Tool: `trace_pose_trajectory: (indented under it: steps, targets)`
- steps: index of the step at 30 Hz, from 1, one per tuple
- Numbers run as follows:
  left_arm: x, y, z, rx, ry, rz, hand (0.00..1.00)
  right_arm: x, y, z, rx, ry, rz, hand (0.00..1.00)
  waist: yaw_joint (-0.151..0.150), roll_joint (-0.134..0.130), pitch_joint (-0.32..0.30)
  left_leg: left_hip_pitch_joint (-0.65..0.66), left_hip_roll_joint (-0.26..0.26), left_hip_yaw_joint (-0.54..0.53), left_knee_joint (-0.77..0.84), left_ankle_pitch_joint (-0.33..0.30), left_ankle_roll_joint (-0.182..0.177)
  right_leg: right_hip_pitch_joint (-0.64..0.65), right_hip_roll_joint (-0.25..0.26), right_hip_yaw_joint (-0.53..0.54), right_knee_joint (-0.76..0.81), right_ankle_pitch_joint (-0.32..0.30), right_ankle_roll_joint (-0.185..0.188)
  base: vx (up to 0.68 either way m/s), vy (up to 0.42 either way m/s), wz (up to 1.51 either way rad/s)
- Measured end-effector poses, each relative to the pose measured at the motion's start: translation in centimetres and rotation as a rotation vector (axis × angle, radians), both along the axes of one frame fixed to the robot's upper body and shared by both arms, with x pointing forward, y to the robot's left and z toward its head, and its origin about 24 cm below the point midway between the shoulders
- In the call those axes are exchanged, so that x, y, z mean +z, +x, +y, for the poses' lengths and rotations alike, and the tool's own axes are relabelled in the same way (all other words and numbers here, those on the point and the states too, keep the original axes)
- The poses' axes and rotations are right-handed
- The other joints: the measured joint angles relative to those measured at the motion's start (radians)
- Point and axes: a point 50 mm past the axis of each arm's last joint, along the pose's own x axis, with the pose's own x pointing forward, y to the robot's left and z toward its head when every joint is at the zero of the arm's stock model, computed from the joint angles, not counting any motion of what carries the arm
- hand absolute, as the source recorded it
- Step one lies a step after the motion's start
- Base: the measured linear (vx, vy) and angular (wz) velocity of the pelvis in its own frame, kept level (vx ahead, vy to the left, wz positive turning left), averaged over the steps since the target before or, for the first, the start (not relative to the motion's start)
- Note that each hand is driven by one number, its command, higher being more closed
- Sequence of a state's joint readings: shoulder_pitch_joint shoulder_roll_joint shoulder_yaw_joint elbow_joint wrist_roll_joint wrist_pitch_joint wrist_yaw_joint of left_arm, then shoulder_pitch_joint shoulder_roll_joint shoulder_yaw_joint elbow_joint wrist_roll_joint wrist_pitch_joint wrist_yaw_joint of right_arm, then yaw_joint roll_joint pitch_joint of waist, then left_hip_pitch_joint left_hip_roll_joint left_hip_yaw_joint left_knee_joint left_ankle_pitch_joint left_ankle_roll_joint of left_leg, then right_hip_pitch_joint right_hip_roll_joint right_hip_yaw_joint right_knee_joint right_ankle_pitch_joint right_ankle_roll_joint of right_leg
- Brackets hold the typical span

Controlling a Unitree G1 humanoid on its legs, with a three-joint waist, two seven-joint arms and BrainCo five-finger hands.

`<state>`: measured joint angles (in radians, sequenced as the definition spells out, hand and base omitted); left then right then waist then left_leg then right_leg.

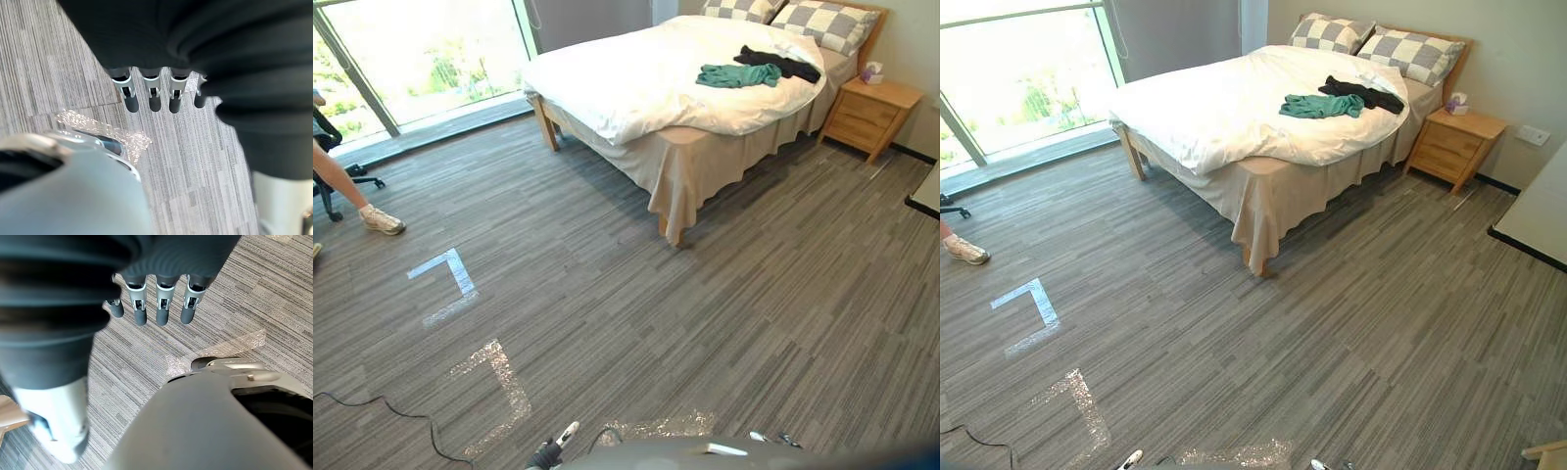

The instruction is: Tidy the bed and pick cloth on bed and put in laundry

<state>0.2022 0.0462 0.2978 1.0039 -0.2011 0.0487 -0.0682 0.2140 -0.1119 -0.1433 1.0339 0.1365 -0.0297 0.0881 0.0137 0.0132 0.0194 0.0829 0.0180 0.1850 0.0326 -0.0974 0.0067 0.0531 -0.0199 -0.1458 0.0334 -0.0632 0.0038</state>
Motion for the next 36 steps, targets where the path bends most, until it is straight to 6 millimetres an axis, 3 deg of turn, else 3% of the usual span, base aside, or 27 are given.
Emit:
trace_pose_trajectory:
  steps: [7, 11, 16, 32, 36]
  targets:
    - [0.2, 1.9, -0.2, -0.066, 0.013, -0.056, 0.00, 0.2, 1.8, 0.4, -0.017, 0.025, -0.055, 0.00, 0.001, -0.006, 0.004, 0.021, 0.001, 0.024, -0.018, -0.004, -0.032, 0.030, 0.002, -0.009, -0.037, 0.010, 0.014, 0.07, 0.007, -0.05]
    - [0.2, 3.2, -2.2, -0.064, -0.033, -0.101, 0.00, 0.4, 2.9, 0.7, -0.013, 0.034, -0.094, 0.00, 0.001, -0.004, 0.009, 0.023, 0.001, 0.025, -0.026, -0.004, -0.032, 0.033, 0.003, -0.012, -0.048, 0.015, 0.024, 0.00, 0.001, -0.01]
    - [0.2, 3.4, -2.6, -0.079, -0.053, -0.112, 0.00, 0.5, 4.5, 2.7, -0.010, 0.080, -0.158, 0.00, 0.000, -0.001, 0.031, 0.047, 0.000, 0.024, -0.030, -0.004, -0.033, 0.058, 0.001, -0.026, -0.051, 0.015, 0.024, -0.02, -0.012, 0.03]
    - [0.3, 4.0, -3.0, -0.211, -0.040, -0.092, 0.00, 0.4, 4.5, 2.8, -0.020, 0.072, -0.137, 0.00, 0.004, -0.006, 0.034, 0.076, -0.003, 0.024, -0.060, 0.006, -0.018, 0.069, 0.002, -0.035, -0.051, 0.008, 0.012, -0.02, -0.010, 0.01]
    - [0.4, 4.6, -2.8, -0.282, -0.022, -0.082, 0.00, 0.4, 4.7, 2.8, -0.034, 0.068, -0.122, 0.00, 0.003, -0.020, 0.049, 0.085, -0.011, 0.025, -0.049, 0.003, -0.021, -0.002, -0.027, -0.034, 0.144, -0.079, 0.016, 0.00, 0.000, 0.00]
